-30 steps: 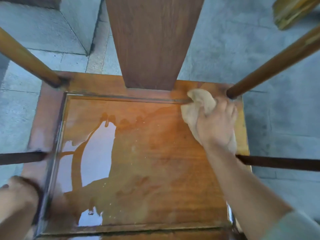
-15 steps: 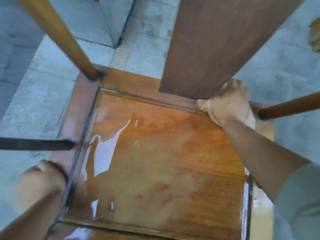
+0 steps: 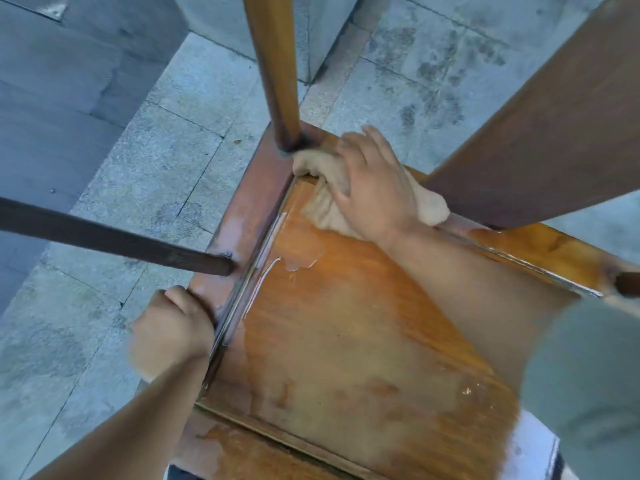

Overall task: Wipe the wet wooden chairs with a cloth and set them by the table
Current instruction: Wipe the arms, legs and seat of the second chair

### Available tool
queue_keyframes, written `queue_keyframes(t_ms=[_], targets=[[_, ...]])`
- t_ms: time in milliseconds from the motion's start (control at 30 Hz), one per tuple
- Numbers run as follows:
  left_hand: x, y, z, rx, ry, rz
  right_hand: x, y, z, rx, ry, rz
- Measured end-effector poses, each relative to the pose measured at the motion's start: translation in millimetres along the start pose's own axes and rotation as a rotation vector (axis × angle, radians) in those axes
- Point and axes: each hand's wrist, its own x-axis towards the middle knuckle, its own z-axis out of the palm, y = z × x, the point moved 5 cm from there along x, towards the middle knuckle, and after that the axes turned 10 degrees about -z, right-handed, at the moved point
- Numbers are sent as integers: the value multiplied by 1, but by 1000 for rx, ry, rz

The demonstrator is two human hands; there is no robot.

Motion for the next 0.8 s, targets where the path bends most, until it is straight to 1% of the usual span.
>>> queue_keyframes(t_ms=[33,67,100,167,200,233,267,300,367,433,500,533,600,667,733,800], targets=[[-3,2,-4,-13,24,-2,25,3,2,-5,-34,39],[-4,3,-4,-29,40,1,41,5,3,-12,-26,99],[-4,4,-4,-45,46,6,47,11,7,-1,-4,196],[-3,3,-6,-77,38,-4,32,4,4,-13,92,351],[-4,5,-7,-85,29,-5,21,-4,-1,-16,145,380],[-6,6,-9,-91,26,-9,10,-11,-4,-34,202,370],[-9,6,-10,-94,30,-7,0,-16,-5,-36,225,353],[-10,6,-11,-95,27,-4,-4,-16,-3,-43,201,316],[-11,7,-11,-104,24,10,12,-5,4,-92,66,278],[-10,4,-8,-96,35,6,48,10,10,-74,-22,364],[-10,4,-7,-92,34,3,75,15,12,-13,-7,458],[-10,6,-7,-97,36,5,80,13,12,-12,10,454],[-7,3,-7,-93,42,-4,69,-4,11,-64,-2,341],[-7,3,-7,-108,31,1,40,-25,11,-82,-7,150],[-8,6,-8,-118,23,21,14,-59,12,-9,-63,-95],[-10,7,-12,-113,-9,8,10,-89,28,84,-196,-367]])
